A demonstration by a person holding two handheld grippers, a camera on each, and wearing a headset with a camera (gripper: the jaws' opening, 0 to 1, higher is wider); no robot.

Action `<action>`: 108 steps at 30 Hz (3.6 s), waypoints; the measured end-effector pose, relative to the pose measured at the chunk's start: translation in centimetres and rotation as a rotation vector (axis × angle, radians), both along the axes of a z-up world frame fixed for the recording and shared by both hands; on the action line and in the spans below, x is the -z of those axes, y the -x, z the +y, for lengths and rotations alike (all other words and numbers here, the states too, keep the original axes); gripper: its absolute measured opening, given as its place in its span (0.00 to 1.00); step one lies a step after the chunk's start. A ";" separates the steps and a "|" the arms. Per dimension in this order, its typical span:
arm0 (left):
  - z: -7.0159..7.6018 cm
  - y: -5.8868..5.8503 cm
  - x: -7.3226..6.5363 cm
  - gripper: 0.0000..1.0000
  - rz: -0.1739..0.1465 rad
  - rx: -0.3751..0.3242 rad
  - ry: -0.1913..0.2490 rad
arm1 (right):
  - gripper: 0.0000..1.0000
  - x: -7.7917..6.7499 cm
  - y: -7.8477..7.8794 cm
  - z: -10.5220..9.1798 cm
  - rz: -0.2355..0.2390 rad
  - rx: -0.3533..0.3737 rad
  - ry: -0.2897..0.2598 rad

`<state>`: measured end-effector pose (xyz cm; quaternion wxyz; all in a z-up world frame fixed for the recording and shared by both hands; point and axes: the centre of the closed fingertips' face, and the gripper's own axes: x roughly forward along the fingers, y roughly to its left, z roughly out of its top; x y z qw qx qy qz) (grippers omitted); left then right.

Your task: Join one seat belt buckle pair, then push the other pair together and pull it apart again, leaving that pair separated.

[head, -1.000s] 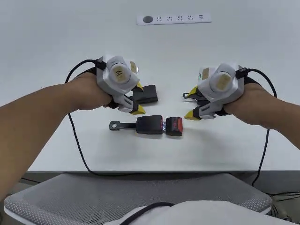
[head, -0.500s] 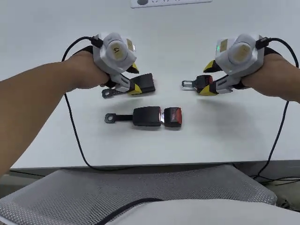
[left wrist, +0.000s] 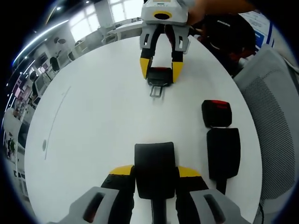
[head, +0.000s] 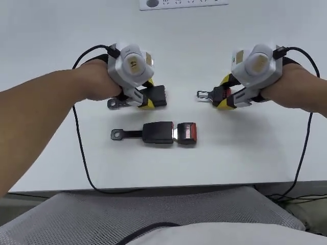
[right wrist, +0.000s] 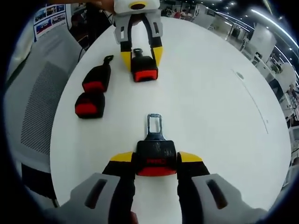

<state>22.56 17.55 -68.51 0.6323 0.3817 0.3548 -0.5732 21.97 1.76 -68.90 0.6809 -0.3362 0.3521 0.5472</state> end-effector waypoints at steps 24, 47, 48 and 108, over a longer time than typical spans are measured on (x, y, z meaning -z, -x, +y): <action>-0.2 0.0 0.7 0.34 0.024 0.001 -0.002 | 0.33 0.3 -0.5 3.4 0.012 -0.041 -0.010; -0.1 0.3 0.8 0.34 0.031 -0.019 0.005 | 0.33 -0.2 0.4 8.8 -0.030 -0.143 0.014; -0.1 0.3 0.9 0.34 0.029 -0.020 0.006 | 0.33 -0.3 0.4 8.9 -0.028 -0.143 0.009; -0.1 0.2 0.7 0.34 0.047 -0.004 0.034 | 0.32 0.0 0.0 11.7 -0.006 -0.107 -0.030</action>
